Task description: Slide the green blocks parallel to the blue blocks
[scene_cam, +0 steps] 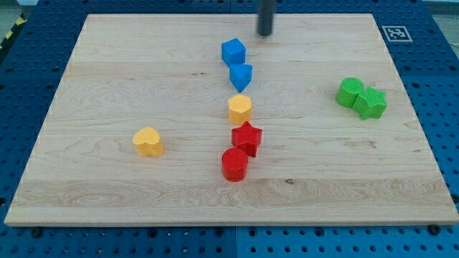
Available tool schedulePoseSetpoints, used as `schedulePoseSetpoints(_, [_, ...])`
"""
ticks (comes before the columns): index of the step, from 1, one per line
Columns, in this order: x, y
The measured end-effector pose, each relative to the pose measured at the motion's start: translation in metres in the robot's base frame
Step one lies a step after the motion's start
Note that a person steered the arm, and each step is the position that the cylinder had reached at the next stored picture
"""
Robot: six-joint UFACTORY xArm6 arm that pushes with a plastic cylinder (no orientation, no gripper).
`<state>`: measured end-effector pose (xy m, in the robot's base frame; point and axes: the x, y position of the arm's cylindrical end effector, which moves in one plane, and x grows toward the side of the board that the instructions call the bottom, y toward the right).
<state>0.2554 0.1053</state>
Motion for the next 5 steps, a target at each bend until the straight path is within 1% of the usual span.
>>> schedulePoseSetpoints(1, [0.048,0.066])
schedulePoseSetpoints(3, [0.152,0.174])
schedulePoseSetpoints(4, [0.209,0.191])
schedulePoseSetpoints(5, [0.22,0.16])
